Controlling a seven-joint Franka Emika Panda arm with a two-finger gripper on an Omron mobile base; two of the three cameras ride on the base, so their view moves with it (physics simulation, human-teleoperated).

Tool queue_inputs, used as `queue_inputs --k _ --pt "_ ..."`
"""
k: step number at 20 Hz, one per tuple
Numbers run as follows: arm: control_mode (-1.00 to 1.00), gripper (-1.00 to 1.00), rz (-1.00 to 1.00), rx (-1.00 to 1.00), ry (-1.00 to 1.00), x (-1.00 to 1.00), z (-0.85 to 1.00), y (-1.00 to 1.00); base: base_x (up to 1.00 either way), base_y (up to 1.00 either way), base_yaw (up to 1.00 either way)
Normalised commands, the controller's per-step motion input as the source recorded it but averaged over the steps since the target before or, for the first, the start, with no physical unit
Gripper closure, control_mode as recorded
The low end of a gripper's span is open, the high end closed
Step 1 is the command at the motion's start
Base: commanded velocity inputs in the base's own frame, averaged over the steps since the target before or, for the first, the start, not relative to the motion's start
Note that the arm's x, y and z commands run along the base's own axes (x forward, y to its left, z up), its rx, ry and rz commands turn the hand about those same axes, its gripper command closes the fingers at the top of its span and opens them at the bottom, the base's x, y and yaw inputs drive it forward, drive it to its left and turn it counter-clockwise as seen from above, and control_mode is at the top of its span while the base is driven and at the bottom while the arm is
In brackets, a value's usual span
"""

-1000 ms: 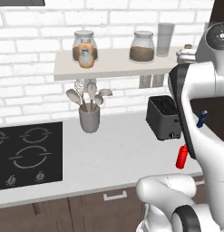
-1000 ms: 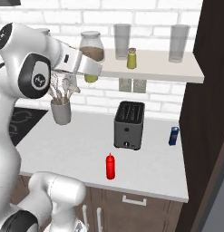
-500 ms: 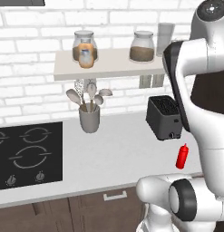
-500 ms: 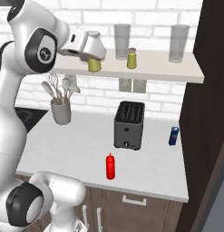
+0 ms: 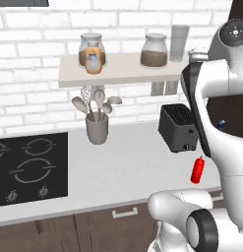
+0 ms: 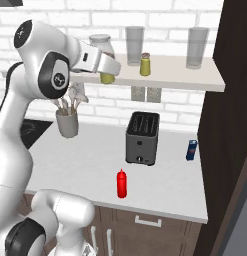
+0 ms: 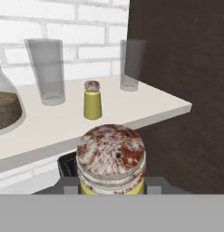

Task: Put the shaker and condiment bottle from the counter next to their counterparts in the cabinet.

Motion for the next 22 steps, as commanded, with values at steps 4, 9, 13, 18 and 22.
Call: queue_inputs --k 4,9,13,18,22 --pt "-1.00 1.00 0.00 0.00 -0.08 0.31 -0.01 -0.06 0.00 0.00 0.00" --pt "-1.00 1.00 0.00 0.00 -0.03 0.31 0.00 -0.01 0.00 0.00 0.00" --pt "-1.00 1.00 0.00 0.00 -0.03 0.13 0.00 0.00 0.00 0.00 0.00" --pt "-1.00 1.00 0.00 0.00 -0.01 0.20 0.00 0.00 0.00 0.00 0.00" --pt "-1.00 1.00 0.00 0.04 0.00 0.29 0.00 0.00 0.00 0.00 0.00"
